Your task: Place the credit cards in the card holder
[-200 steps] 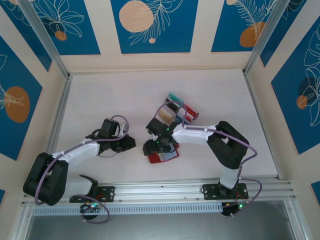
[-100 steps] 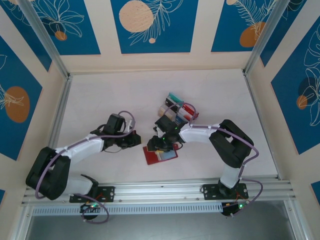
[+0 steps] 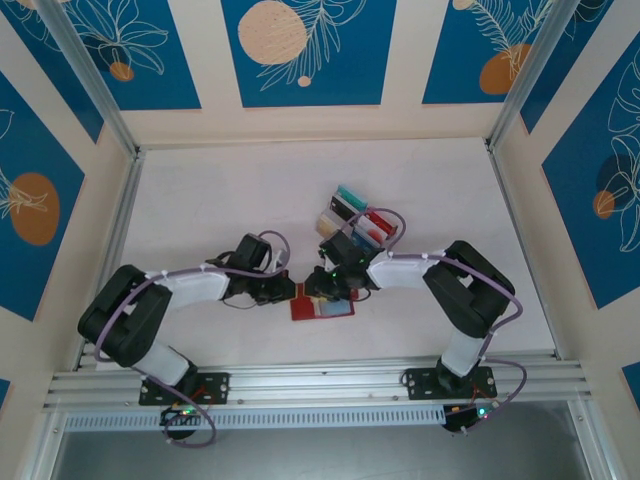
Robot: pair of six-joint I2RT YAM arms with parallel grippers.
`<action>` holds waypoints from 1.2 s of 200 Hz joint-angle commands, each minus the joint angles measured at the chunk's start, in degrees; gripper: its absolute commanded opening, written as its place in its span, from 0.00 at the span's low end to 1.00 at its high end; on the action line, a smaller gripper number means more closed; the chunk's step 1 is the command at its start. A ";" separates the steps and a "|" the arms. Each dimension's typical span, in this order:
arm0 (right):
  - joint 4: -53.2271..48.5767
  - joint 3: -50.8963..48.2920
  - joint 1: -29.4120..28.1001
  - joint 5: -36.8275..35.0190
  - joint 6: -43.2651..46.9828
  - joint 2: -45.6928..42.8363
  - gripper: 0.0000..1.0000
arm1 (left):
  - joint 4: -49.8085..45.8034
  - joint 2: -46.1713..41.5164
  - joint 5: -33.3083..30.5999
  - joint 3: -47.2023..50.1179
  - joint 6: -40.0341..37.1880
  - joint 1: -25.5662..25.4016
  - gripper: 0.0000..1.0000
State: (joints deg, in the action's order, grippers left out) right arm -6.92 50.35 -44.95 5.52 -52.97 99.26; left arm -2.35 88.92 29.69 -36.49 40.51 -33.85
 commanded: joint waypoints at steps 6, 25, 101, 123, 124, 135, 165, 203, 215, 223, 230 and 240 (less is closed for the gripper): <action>-13.68 4.92 -1.33 -10.38 6.01 -1.76 0.35 | -0.24 2.64 -1.81 0.77 -2.49 -0.63 0.00; -19.06 7.94 -1.89 -13.71 10.18 -2.32 0.37 | -0.37 3.71 -2.68 0.96 -3.53 -0.67 0.00; -29.36 16.20 -1.46 -23.49 20.08 2.96 0.36 | -1.52 5.21 -4.17 -0.20 -5.18 -0.85 0.00; -29.89 16.54 -2.10 -24.88 20.15 4.57 0.35 | -1.48 5.15 -4.18 -0.08 -5.18 -0.82 0.00; -29.94 16.54 -2.13 -25.00 20.13 4.64 0.35 | -1.50 5.18 -4.15 -0.08 -5.18 -0.80 0.00; -30.37 16.43 -2.50 -26.36 19.71 5.13 0.35 | -1.42 5.31 -4.15 -0.09 -5.18 -0.85 0.00; -31.67 15.77 -3.35 -30.41 18.20 5.73 0.35 | -0.98 6.04 -4.12 0.01 -5.09 -0.87 0.00; -32.41 15.39 -3.54 -32.45 17.28 6.66 0.37 | -0.39 6.70 -3.79 0.03 -4.74 -0.87 0.00; -32.58 15.48 -3.57 -32.61 17.14 6.98 0.38 | -0.35 6.71 -3.77 -0.02 -4.74 -0.92 0.00; -33.06 15.63 -3.62 -33.31 16.87 7.20 0.38 | -0.37 6.84 -3.86 -0.03 -4.74 -0.93 0.00; -33.33 15.58 -3.59 -33.75 16.76 7.18 0.38 | -0.39 6.92 -3.89 -0.03 -4.73 -0.90 0.00; -33.23 15.40 -3.57 -33.76 16.76 7.13 0.39 | -0.14 6.98 -3.81 0.09 -4.66 -0.89 0.00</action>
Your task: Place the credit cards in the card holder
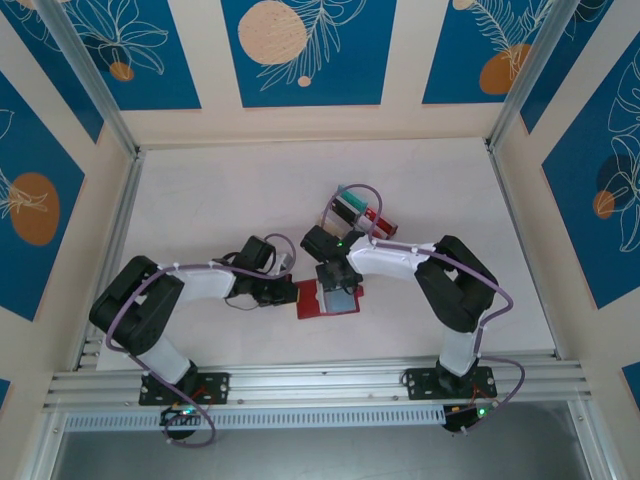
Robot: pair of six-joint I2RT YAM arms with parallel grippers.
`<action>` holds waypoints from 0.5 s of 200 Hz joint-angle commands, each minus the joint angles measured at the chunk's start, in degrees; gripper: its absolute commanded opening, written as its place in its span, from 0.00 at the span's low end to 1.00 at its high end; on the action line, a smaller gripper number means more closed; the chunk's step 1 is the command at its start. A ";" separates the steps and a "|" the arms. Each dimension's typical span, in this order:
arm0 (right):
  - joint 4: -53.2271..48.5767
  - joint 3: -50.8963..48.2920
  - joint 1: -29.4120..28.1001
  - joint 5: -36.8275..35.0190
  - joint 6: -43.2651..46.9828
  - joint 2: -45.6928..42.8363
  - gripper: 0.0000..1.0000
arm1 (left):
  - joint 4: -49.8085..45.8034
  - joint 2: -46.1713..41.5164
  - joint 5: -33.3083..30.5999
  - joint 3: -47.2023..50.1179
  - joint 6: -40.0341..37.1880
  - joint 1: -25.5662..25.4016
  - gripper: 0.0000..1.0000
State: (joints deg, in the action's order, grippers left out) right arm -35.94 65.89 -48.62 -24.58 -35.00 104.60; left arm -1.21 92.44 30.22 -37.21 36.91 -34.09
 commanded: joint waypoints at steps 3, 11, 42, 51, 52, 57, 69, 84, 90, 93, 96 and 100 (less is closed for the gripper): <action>-4.22 -0.15 0.11 -3.61 -1.25 1.82 0.39 | -1.25 3.55 -4.35 0.86 -0.98 -0.63 0.00; -4.29 -0.15 0.15 -3.47 -1.21 1.92 0.40 | -1.09 3.62 -4.29 0.95 -0.96 -0.65 0.00; -4.56 -0.49 0.23 -3.25 -1.71 2.79 0.45 | -0.55 4.10 -4.18 1.11 -0.70 -0.65 0.00; -4.49 -0.58 0.18 -2.75 -1.83 3.13 0.45 | -0.50 4.06 -4.17 1.18 -0.69 -0.66 0.00; -4.49 -0.58 0.19 -2.75 -1.83 3.19 0.45 | -0.52 4.11 -4.14 1.13 -0.69 -0.64 0.00; -4.36 -0.67 0.19 -2.37 -1.89 3.39 0.45 | -0.54 3.98 -4.12 1.11 -0.69 -0.66 0.00; -4.07 -0.91 0.32 -1.47 -2.10 3.97 0.45 | -0.52 3.98 -4.15 1.11 -0.69 -0.64 0.00; -3.34 -1.49 0.87 0.67 -2.35 4.55 0.44 | -0.54 4.05 -4.12 1.06 -0.65 -0.68 0.00; -2.91 -1.91 1.15 1.96 -2.35 4.65 0.44 | -0.54 4.13 -4.07 0.97 -0.74 -0.63 0.00; -2.65 -2.07 1.16 2.39 -2.44 4.65 0.43 | -0.54 4.15 -4.10 0.99 -0.70 -0.70 0.00; -2.38 -2.26 1.30 2.88 -2.44 4.65 0.43 | -0.52 4.17 -4.03 0.99 -0.70 -0.64 0.00; -2.03 -2.53 1.40 3.50 -2.49 4.57 0.42 | -0.54 4.19 -4.10 0.99 -0.67 -0.68 0.00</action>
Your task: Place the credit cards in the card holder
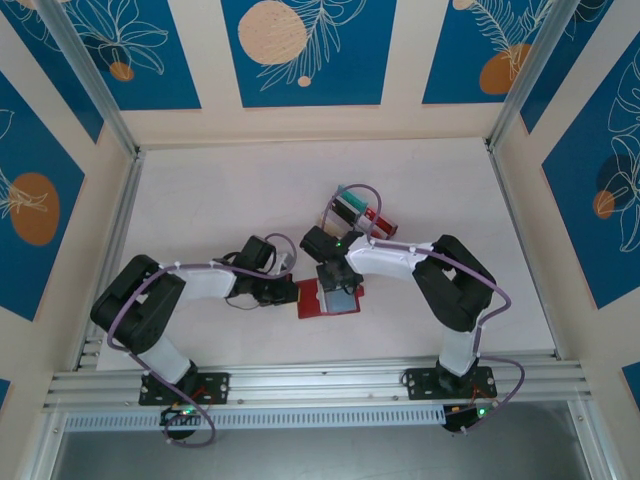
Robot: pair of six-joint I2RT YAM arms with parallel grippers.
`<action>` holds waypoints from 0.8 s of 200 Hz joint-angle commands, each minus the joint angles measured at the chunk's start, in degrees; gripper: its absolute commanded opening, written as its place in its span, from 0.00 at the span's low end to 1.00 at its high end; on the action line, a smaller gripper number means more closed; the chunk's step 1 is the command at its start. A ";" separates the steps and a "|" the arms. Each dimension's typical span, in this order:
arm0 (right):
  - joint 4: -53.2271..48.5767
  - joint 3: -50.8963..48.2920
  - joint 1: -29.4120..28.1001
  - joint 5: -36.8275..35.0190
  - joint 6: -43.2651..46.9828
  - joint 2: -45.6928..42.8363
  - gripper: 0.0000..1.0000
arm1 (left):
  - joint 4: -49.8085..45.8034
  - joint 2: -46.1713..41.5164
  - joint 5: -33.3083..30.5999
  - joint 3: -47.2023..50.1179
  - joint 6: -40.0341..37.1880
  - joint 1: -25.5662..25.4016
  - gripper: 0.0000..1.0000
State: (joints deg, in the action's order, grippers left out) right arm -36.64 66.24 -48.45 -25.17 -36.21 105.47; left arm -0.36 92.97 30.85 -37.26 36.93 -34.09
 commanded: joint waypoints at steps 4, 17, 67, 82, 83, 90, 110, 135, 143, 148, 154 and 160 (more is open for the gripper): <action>-1.02 -3.16 1.25 4.53 -1.35 3.62 0.41 | -1.36 3.71 -4.75 1.09 -0.71 -0.71 0.00; -0.28 -3.66 1.42 5.46 -1.49 3.36 0.37 | -1.27 3.89 -4.75 1.01 -0.80 -0.61 0.00; -1.09 -2.77 1.01 4.16 -1.13 1.11 0.19 | -0.52 4.77 -4.62 1.46 -0.72 -0.71 0.00; -2.38 -1.56 0.42 2.57 -0.76 0.70 0.12 | -0.24 4.85 -4.62 1.52 -0.63 -0.73 0.00; -2.47 -1.51 0.35 2.49 -0.73 0.66 0.12 | -0.25 4.90 -4.68 1.55 -0.63 -0.77 0.00; -2.91 -0.86 0.08 1.87 -0.58 0.62 0.07 | -0.17 4.92 -4.76 1.57 -0.54 -0.89 0.00; -4.67 1.54 -1.03 0.13 -0.11 0.92 0.00 | 0.31 5.32 -4.84 1.63 -0.20 -1.32 0.00; -4.83 3.45 -1.87 2.49 0.46 1.14 0.01 | 1.71 5.52 -4.99 2.10 0.90 -1.80 0.00; -4.22 3.71 -1.72 4.46 0.61 1.14 0.06 | 2.07 5.59 -5.07 2.25 1.20 -2.05 0.00; -3.93 3.80 -1.74 5.61 0.68 1.14 0.09 | 2.24 5.64 -5.02 2.32 1.39 -2.14 0.00; -3.52 3.95 -1.59 6.93 0.66 1.16 0.12 | 2.45 5.69 -5.11 2.29 1.56 -2.35 0.00; -3.00 3.86 -1.41 8.35 0.70 1.14 0.16 | 2.73 5.73 -5.10 2.40 1.83 -2.52 0.00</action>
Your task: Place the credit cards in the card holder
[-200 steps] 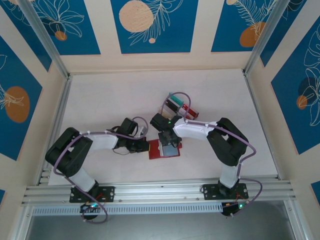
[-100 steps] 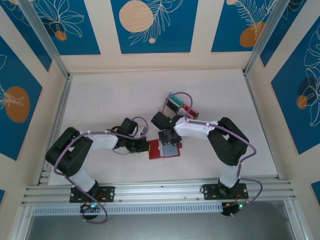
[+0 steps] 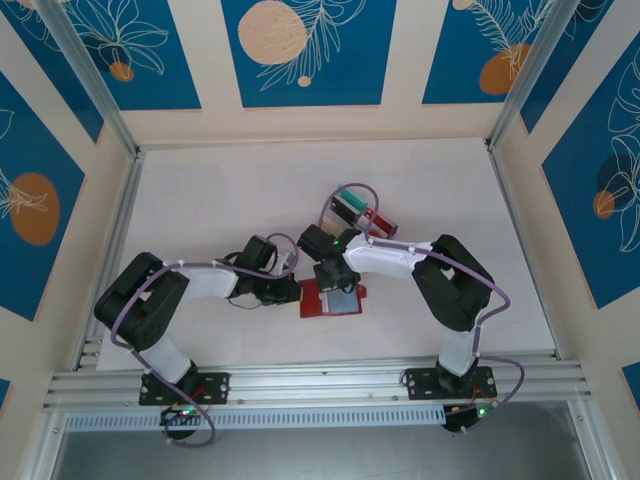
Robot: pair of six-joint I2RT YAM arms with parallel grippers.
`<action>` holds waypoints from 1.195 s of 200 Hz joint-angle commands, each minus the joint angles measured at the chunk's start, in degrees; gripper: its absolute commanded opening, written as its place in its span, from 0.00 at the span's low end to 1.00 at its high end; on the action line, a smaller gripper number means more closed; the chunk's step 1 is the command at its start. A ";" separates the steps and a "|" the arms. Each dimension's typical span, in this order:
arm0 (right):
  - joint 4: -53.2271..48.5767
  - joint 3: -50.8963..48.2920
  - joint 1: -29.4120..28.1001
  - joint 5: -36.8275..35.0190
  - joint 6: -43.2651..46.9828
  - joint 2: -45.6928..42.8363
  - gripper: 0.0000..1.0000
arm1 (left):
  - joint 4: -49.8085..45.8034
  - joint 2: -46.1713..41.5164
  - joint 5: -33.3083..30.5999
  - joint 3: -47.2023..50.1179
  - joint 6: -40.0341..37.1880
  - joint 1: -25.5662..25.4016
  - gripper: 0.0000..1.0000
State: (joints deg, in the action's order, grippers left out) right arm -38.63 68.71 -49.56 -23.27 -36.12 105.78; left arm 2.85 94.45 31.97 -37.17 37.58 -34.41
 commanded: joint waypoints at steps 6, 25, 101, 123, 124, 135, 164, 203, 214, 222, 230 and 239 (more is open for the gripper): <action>-0.35 1.19 -0.07 7.95 0.50 0.70 0.18 | -0.27 4.42 -6.31 2.36 1.38 -2.34 0.00; 2.33 -0.32 1.16 12.98 -0.20 -0.40 0.29 | 0.39 4.64 -6.30 2.63 1.76 -2.67 0.00; 10.20 -10.91 3.61 25.35 -6.59 -7.60 0.50 | 2.56 5.30 -6.74 3.97 3.35 -2.79 0.00; 10.40 -13.64 2.84 25.46 -8.27 -9.69 0.50 | 2.88 5.52 -6.92 4.03 3.55 -2.78 0.00; 10.37 -13.80 2.82 25.46 -8.36 -9.75 0.50 | 2.87 5.50 -6.92 3.99 3.55 -2.77 0.00; 10.40 -14.96 2.40 25.62 -9.04 -10.38 0.51 | 2.95 5.58 -6.97 4.00 3.54 -2.76 0.00; 11.10 -17.64 1.60 26.32 -10.70 -11.72 0.51 | 3.17 5.63 -7.01 4.11 3.69 -2.78 0.00; 11.67 -18.83 0.26 27.84 -11.97 -13.07 0.53 | 3.12 5.24 -7.05 4.20 3.73 -2.77 0.00; 11.18 -18.95 -0.10 27.64 -12.35 -13.52 0.54 | 2.98 5.13 -7.09 4.19 3.73 -2.76 0.00; 10.82 -19.13 -0.17 27.20 -12.68 -13.98 0.55 | 2.95 5.00 -7.16 4.19 3.81 -2.83 0.00; 10.52 -19.55 -0.19 26.90 -13.12 -14.58 0.56 | 2.87 4.87 -7.19 4.21 3.77 -2.78 0.00; 10.35 -20.21 -0.27 26.69 -13.78 -15.33 0.58 | 2.65 4.77 -7.34 4.12 3.73 -2.78 0.00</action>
State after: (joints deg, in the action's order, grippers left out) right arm -25.50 50.54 -48.95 0.75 -47.35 92.62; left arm 10.76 95.72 31.99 -35.40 40.62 -35.70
